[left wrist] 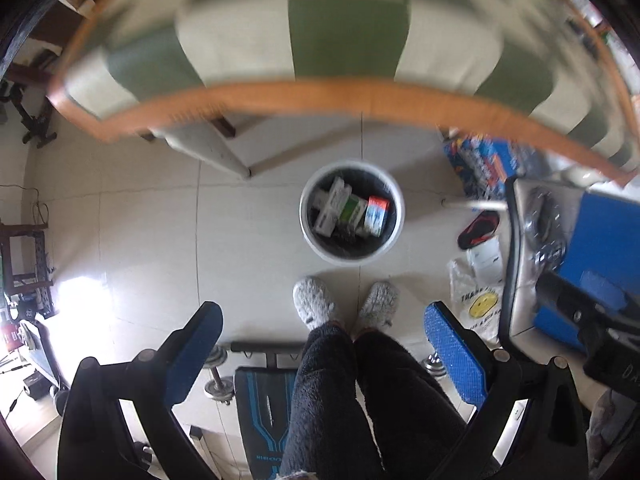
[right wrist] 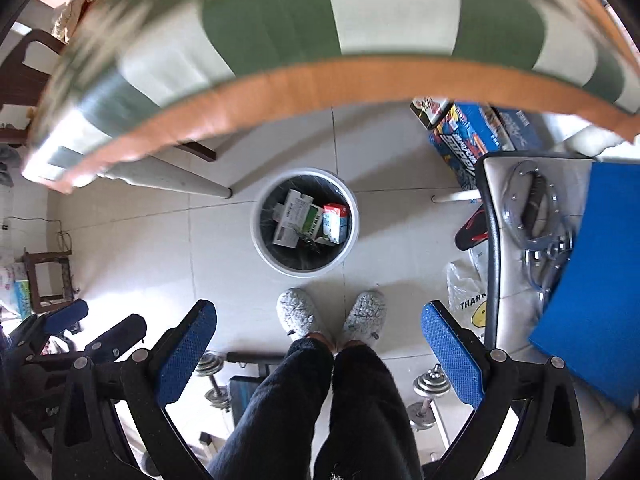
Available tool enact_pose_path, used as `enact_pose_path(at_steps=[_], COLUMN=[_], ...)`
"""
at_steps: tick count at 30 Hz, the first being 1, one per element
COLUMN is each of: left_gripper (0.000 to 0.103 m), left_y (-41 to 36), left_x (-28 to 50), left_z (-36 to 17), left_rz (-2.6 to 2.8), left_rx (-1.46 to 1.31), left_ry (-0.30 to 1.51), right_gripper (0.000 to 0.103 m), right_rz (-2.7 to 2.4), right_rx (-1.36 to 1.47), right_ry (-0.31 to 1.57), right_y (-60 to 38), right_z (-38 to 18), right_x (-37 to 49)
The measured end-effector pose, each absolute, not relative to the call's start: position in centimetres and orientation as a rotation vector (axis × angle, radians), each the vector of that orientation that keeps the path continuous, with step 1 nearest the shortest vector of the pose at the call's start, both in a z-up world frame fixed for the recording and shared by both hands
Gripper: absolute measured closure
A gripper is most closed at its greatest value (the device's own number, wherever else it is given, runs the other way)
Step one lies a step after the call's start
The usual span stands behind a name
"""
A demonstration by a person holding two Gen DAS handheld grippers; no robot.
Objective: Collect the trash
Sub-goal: 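Grasp the black cup lid with the right tool while the left tool grasps the clear plastic bag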
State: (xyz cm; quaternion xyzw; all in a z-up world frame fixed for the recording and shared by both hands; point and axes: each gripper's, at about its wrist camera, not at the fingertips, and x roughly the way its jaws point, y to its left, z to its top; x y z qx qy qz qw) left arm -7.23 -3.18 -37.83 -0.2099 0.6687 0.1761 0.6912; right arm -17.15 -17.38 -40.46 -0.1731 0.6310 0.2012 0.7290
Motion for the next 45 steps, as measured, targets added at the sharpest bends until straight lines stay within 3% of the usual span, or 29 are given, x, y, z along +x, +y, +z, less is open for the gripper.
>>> enact_pose_path(at_steps=[10, 17, 22, 28, 36, 39, 40, 41, 42, 44, 45], left_gripper=[0.000, 0.000, 0.000, 0.000, 0.008, 0.031, 0.042, 0.060, 0.062, 0.080, 0.083], left_y=[0.2, 1.5, 2.8, 3.8, 5.9, 5.6, 5.5, 5.3, 5.2, 4.8, 4.6], left_x=[1.8, 12.0, 22.0, 33.5, 44.3, 47.1, 47.8, 48.3, 48.6, 48.8, 48.6], left_z=[-25.7, -23.8, -25.6, -29.4, -32.7, -34.1, -34.6, -34.9, -34.9, -34.3, -34.0], left_rz=[0.425, 0.459, 0.487, 0.491, 0.441, 0.392, 0.372, 0.346, 0.340, 0.323, 0.313], left_rx=[-0.369, -0.368, -0.427, -0.463, -0.478, -0.415, -0.396, -0.386, -0.372, -0.331, -0.323], left_ry=[1.274, 1.256, 1.308, 1.385, 1.361, 1.391, 1.407, 1.415, 1.412, 1.397, 1.392], right_gripper=[0.000, 0.000, 0.000, 0.000, 0.000, 0.000, 0.000, 0.000, 0.002, 0.015, 0.015], right_rz=[0.450, 0.345, 0.251, 0.118, 0.093, 0.101, 0.093, 0.087, 0.085, 0.076, 0.097], right_rx=[-0.185, -0.057, -0.002, -0.034, -0.060, -0.101, -0.116, -0.125, -0.138, -0.206, -0.209], right_ry=[1.248, 1.160, 1.199, 1.338, 1.428, 1.409, 1.407, 1.408, 1.403, 1.361, 1.348], right_y=[-15.4, -16.9, -18.2, -18.5, -17.6, -16.5, -16.2, -16.0, -15.6, -14.9, -14.7], right_z=[-24.4, -17.6, -18.5, -24.9, -29.8, -29.9, -29.9, -30.0, -30.1, -29.8, -29.6], right_x=[-13.3, -3.3, 7.6, 21.3, 27.8, 28.3, 28.5, 28.5, 28.6, 28.4, 28.4])
